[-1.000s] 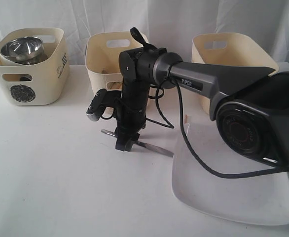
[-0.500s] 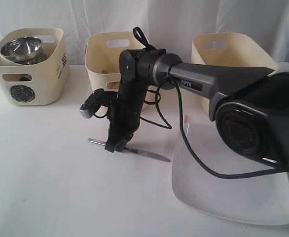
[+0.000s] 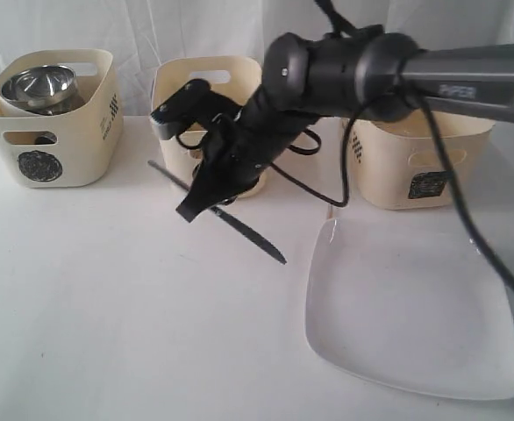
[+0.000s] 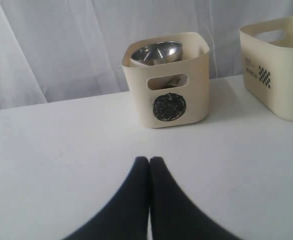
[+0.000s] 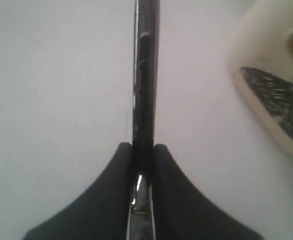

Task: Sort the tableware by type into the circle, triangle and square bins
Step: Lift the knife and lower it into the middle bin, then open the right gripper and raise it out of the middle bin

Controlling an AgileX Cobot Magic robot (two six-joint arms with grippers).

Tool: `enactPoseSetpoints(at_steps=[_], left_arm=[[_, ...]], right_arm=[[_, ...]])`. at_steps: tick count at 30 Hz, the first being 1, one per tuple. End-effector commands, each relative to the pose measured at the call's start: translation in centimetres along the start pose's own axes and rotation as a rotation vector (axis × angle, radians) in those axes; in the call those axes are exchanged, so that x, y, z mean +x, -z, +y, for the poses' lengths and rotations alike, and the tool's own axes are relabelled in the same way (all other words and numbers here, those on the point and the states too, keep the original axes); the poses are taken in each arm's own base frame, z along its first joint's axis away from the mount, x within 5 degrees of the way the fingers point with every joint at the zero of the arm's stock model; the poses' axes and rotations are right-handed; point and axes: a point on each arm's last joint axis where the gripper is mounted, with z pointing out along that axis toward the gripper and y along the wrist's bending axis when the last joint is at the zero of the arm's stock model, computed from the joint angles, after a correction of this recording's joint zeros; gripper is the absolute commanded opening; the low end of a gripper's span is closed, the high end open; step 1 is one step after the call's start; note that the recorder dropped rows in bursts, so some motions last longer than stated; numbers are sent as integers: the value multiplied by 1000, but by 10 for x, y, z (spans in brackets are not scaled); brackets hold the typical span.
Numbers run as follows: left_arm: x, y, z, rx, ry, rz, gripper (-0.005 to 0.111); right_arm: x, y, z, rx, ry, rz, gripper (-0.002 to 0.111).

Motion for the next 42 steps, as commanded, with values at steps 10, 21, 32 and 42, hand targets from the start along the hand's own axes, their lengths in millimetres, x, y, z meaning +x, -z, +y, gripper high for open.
enactPoseSetpoints(at_steps=[10, 21, 32, 42], left_arm=[[0, 0, 0, -3, -2, -9, 0], [0, 0, 0, -3, -2, -9, 0], [0, 0, 0, -3, -2, -9, 0], [0, 0, 0, -3, -2, -9, 0]], right_arm=[[12, 102, -85, 499, -576, -649, 0], [-27, 81, -112, 446, -695, -787, 0], [-49, 51, -117, 414, -646, -787, 0], [-49, 34, -119, 386, -641, -740, 2]])
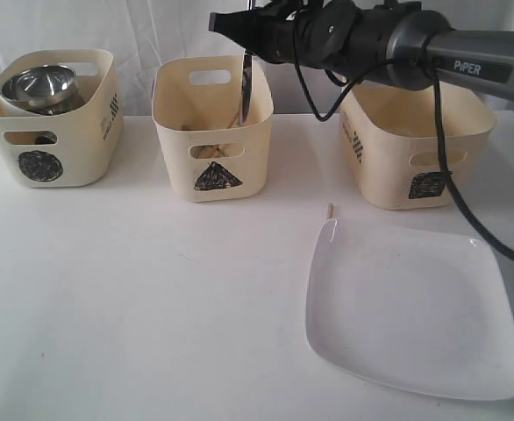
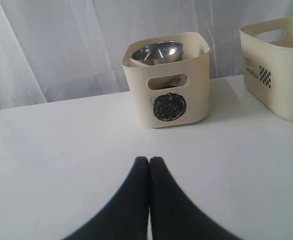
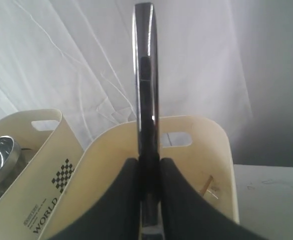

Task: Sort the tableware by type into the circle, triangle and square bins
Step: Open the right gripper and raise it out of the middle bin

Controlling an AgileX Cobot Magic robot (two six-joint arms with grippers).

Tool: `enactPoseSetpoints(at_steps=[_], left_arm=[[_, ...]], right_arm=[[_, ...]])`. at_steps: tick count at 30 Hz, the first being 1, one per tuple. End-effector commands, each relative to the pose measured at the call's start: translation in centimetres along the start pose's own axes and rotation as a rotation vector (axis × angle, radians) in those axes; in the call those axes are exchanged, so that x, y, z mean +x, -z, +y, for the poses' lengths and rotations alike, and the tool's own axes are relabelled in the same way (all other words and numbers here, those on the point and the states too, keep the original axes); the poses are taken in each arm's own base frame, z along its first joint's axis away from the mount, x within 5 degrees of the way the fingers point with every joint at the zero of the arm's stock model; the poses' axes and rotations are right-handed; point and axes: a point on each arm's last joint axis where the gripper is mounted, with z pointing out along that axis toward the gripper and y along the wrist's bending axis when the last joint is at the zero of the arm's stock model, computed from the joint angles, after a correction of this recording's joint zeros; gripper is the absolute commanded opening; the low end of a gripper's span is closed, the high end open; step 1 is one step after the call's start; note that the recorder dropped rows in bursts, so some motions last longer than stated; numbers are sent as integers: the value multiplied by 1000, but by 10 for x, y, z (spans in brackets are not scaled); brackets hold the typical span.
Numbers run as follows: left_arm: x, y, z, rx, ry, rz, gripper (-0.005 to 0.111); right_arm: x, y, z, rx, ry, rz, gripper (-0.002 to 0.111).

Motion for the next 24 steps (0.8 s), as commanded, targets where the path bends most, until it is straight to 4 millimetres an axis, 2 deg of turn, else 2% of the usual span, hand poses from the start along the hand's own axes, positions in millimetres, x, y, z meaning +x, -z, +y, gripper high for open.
enactPoseSetpoints(at_steps=[1, 5, 10, 14, 17, 22, 24], left_arm=[[0, 0, 0, -3, -2, -9, 0], [0, 0, 0, -3, -2, -9, 0], [0, 0, 0, -3, -2, -9, 0], [0, 0, 0, -3, -2, -9, 0], [0, 0, 0, -3, -2, -9, 0], [0, 0, 0, -3, -2, -9, 0], [0, 0, 0, -3, -2, -9, 0]], right_arm=[[-2, 0, 2, -6, 4, -1, 4], [-2, 0, 2, -6, 4, -1, 15], [2, 0, 4, -16, 19, 32, 40], [5, 2, 7, -31, 52, 81, 41], [2, 8, 12, -47, 94, 118, 37], [-8, 32, 17, -63, 167, 163, 32], [-13, 44, 13, -53, 181, 168, 32]])
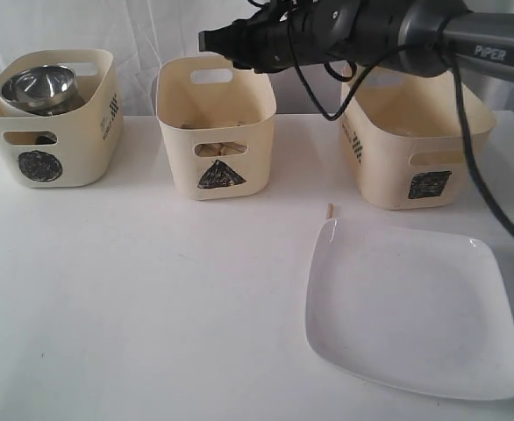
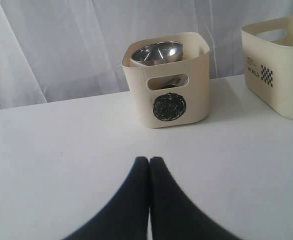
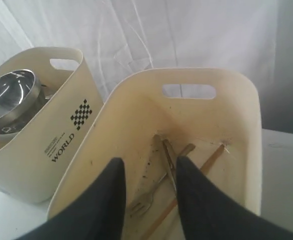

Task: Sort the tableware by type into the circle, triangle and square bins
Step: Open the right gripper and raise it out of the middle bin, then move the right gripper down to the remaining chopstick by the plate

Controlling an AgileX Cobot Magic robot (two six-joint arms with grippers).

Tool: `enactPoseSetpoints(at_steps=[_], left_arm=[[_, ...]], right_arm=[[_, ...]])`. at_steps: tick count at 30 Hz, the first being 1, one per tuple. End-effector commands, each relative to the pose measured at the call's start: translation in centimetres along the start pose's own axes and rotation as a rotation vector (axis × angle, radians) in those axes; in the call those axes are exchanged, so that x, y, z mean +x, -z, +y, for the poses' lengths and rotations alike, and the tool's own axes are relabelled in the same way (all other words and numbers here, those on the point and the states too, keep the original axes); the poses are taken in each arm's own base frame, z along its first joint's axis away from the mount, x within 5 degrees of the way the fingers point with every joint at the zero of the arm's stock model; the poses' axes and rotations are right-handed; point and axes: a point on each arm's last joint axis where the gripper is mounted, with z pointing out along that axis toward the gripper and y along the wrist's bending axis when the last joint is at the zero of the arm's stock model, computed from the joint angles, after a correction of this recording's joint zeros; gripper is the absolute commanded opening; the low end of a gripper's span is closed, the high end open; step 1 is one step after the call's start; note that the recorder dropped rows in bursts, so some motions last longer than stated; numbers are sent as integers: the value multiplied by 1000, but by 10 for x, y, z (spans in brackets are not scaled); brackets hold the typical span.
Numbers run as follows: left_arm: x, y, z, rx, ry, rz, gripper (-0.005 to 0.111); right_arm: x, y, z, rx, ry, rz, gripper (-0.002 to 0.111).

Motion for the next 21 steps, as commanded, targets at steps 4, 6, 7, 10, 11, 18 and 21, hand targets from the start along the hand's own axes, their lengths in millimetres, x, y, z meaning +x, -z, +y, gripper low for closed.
enactPoseSetpoints(at_steps=[4, 6, 7, 10, 11, 18, 21], left_arm=[[0, 0, 0, -3, -2, -9, 0], [0, 0, 0, -3, -2, -9, 0], [0, 0, 0, -3, -2, -9, 0], [0, 0, 0, -3, -2, -9, 0], [0, 0, 0, -3, -2, -9, 0], [0, 0, 0, -3, -2, -9, 0], [0, 0, 0, -3, -2, -9, 0]], right_arm=[[-2, 47, -6, 11, 61, 86, 32], [4, 59, -8, 13, 74, 142, 32], [5, 65, -9, 13, 77, 161, 32], [16, 81, -10, 7, 83, 261, 33], [20, 86, -10, 8, 65, 293, 34], [52, 99, -14, 66, -78, 513, 61], [68, 101, -17, 97, -142, 582, 63]])
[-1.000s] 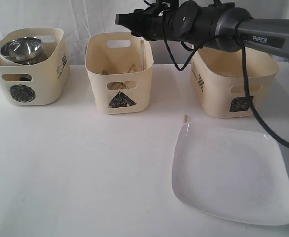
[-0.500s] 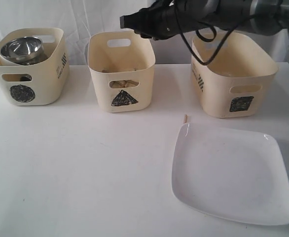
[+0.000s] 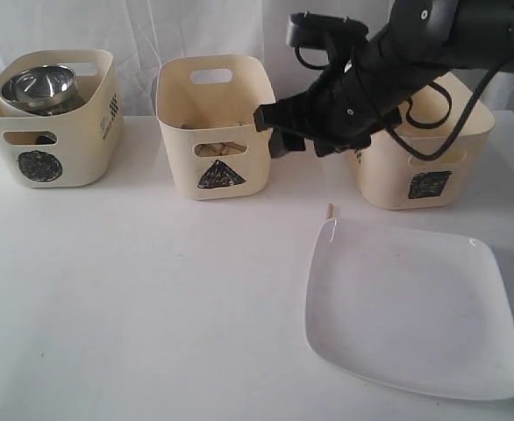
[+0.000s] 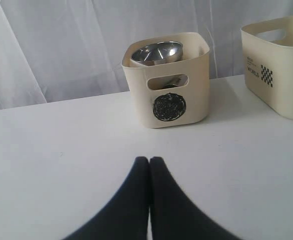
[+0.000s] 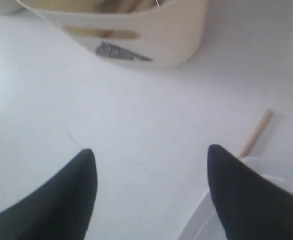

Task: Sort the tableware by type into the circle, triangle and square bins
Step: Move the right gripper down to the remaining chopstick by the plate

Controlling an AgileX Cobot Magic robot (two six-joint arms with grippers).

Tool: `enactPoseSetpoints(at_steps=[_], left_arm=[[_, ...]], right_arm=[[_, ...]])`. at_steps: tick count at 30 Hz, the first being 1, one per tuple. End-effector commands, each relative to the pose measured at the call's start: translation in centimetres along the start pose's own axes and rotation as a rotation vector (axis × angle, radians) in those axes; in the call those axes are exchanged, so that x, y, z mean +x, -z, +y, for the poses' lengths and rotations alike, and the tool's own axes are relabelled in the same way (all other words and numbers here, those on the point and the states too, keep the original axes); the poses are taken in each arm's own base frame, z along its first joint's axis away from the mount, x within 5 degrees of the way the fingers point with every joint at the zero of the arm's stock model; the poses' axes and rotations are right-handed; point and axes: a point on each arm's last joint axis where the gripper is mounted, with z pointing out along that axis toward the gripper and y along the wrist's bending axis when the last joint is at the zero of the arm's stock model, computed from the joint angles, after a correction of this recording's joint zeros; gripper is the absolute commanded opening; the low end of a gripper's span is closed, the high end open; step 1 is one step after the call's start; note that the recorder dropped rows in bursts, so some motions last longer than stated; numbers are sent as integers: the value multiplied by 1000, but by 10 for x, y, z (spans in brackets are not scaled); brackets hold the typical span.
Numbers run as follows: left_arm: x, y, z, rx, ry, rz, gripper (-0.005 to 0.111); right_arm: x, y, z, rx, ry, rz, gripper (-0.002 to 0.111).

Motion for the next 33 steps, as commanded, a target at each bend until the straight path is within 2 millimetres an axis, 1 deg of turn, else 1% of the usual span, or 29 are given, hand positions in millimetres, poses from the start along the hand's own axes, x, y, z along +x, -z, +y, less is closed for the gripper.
enactPoseSetpoints(at_steps=[1, 4, 6, 11, 15, 18, 23, 26, 28, 29, 33], left_arm=[[0, 0, 0, -3, -2, -9, 0], [0, 0, 0, -3, -2, -9, 0], [0, 0, 0, -3, -2, -9, 0], [0, 0, 0, -3, -2, -9, 0], [0, 0, 0, -3, -2, -9, 0], [0, 0, 0, -3, -2, -9, 0], [0, 0, 0, -3, -2, -9, 0], [0, 0, 0, -3, -2, -9, 0], [0, 0, 0, -3, -2, -9, 0], [0, 0, 0, -3, -2, -9, 0], [0, 0, 0, -3, -2, -9, 0]], right_arm=[[21, -5, -10, 40, -80, 100, 63], [35, -13, -17, 80, -131, 121, 63], [37, -17, -23, 116, -165, 84, 63], [23, -22, -30, 113, -258, -83, 63], [20, -32, -43, 122, -359, -126, 63], [17, -49, -53, 142, -372, -105, 63], [4, -75, -58, 174, -336, -26, 63], [-4, -86, -60, 195, -309, 13, 63], [-7, -92, -64, 226, -277, 48, 63], [-8, -96, -67, 270, -255, 89, 63], [-8, -98, -77, 377, -263, 124, 63]])
